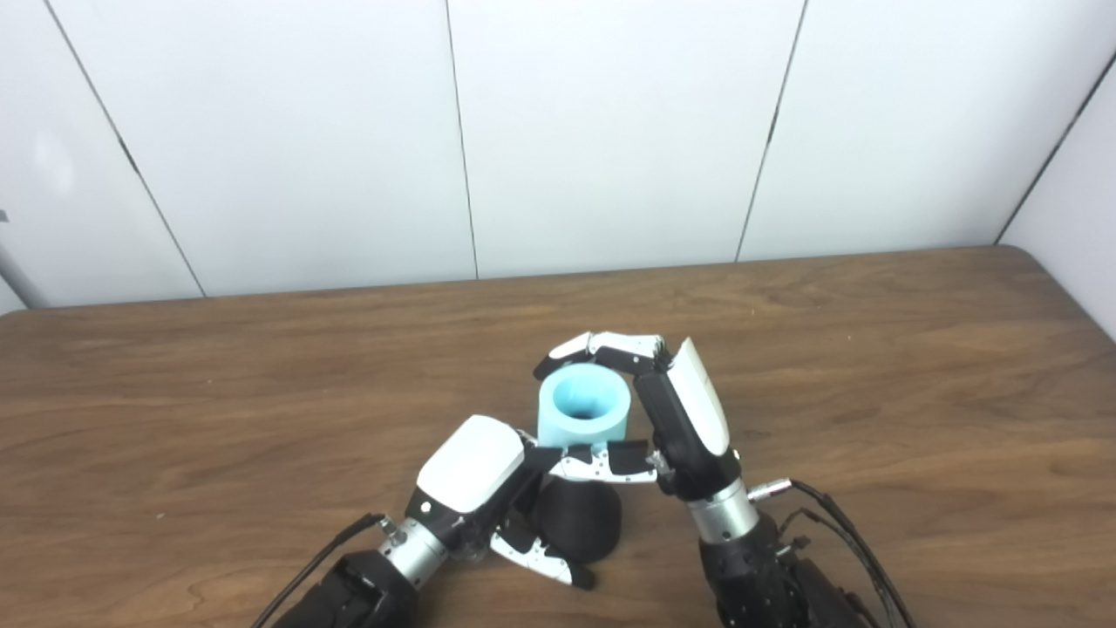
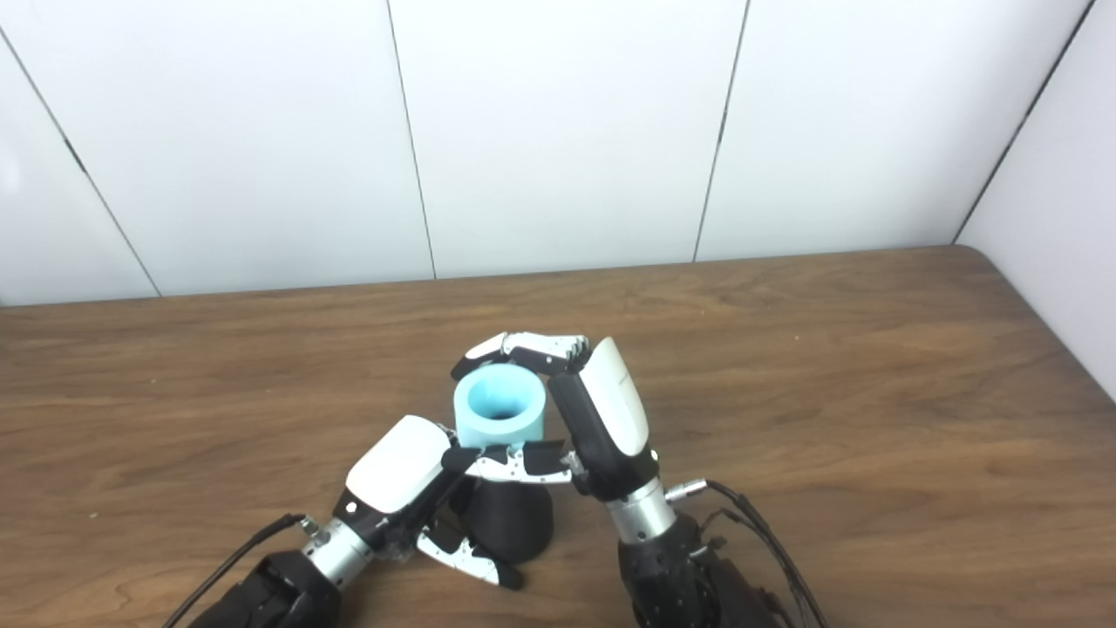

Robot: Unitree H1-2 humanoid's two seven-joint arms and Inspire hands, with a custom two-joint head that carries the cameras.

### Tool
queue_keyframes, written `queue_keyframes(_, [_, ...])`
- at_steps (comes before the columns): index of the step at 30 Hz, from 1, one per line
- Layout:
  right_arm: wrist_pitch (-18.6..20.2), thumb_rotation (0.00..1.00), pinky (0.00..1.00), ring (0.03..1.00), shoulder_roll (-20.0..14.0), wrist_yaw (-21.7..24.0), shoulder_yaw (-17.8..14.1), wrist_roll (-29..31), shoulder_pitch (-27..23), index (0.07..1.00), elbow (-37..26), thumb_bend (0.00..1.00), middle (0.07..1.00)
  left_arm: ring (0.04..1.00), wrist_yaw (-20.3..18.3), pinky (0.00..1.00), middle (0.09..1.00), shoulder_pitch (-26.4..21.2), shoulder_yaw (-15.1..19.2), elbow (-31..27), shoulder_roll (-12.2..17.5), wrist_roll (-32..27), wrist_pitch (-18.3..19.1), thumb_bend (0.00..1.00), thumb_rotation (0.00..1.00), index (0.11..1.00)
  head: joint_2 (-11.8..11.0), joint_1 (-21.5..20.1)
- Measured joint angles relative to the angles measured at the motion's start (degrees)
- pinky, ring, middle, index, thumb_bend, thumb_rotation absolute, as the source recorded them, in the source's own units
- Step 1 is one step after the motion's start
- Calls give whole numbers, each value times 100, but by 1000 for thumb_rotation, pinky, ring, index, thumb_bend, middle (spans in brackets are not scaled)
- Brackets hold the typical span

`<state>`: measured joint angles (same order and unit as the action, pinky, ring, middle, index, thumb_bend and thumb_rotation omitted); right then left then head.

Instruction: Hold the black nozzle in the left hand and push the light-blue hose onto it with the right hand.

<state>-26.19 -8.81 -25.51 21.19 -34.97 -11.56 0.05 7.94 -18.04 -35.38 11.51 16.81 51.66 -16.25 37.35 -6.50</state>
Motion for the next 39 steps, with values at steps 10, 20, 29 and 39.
queue_keyframes(10, [44, 329, 653, 773, -53, 719, -57, 647, 141, 839, -48, 1000, 815, 150, 2, 104, 232, 5, -6, -15, 2, 0, -1, 517, 39, 481, 9, 9])
queue_keyframes(20, [226, 364, 748, 849, -38, 1438, -250, 994, 240, 907, -249, 1000, 880, 146, 3, 97, 230, 5, -8, -14, 3, 1, -2, 517, 39, 481, 18, 9])
queue_keyframes(29, [186, 391, 736, 834, 3, 1567, -351, 994, 243, 888, -234, 1000, 862, 144, 8, 97, 229, 4, -10, -14, 4, 0, -7, 516, 37, 481, 18, 0])
queue_keyframes(39, [4, 427, 723, 815, 87, 1494, -419, 1056, 262, 861, -152, 1000, 837, 147, 8, 98, 230, 3, -14, -14, 4, -2, -4, 517, 36, 480, 18, 0])
